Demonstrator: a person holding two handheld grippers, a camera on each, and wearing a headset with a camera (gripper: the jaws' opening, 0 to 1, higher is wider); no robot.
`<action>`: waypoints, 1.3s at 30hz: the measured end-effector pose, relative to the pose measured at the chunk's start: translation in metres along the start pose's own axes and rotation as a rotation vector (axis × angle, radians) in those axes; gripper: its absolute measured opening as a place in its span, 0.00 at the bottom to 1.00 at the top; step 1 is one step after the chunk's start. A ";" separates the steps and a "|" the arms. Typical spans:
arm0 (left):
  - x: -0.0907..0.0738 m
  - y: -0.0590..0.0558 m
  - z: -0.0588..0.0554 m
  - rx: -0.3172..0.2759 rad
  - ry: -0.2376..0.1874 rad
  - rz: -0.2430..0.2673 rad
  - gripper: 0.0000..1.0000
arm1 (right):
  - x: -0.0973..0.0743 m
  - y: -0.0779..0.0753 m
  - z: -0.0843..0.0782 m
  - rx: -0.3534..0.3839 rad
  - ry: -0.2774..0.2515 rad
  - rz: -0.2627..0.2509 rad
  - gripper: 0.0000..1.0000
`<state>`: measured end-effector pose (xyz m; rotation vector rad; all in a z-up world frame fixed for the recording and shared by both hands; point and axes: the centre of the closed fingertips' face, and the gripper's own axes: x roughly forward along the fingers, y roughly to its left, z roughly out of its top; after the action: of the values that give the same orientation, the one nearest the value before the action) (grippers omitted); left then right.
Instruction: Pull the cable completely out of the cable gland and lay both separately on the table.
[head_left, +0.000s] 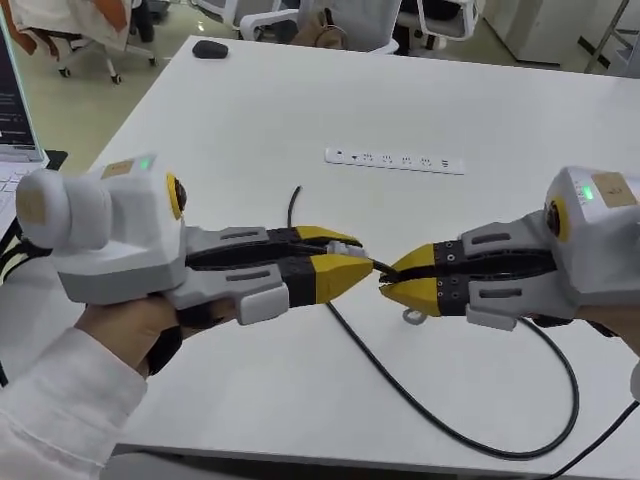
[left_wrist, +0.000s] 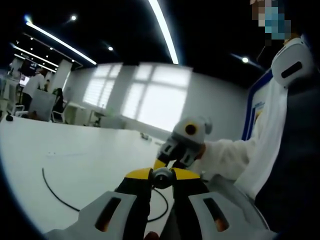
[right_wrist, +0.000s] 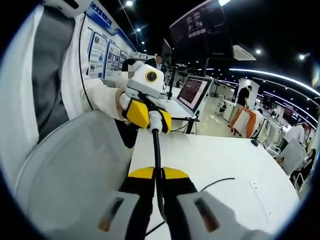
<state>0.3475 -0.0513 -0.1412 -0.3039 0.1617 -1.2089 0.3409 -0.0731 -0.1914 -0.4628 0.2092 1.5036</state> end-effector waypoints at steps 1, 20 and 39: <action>-0.001 0.001 0.000 -0.003 -0.004 0.004 0.17 | -0.002 -0.001 -0.005 0.005 0.012 -0.001 0.03; -0.005 0.009 -0.007 -0.027 -0.012 0.025 0.17 | -0.023 -0.010 -0.066 0.117 0.117 -0.044 0.03; -0.005 0.017 -0.013 -0.038 0.009 0.058 0.17 | 0.039 -0.022 -0.133 0.228 0.255 -0.040 0.05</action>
<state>0.3575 -0.0427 -0.1595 -0.3249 0.2003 -1.1504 0.3852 -0.0938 -0.3231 -0.4705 0.5622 1.3598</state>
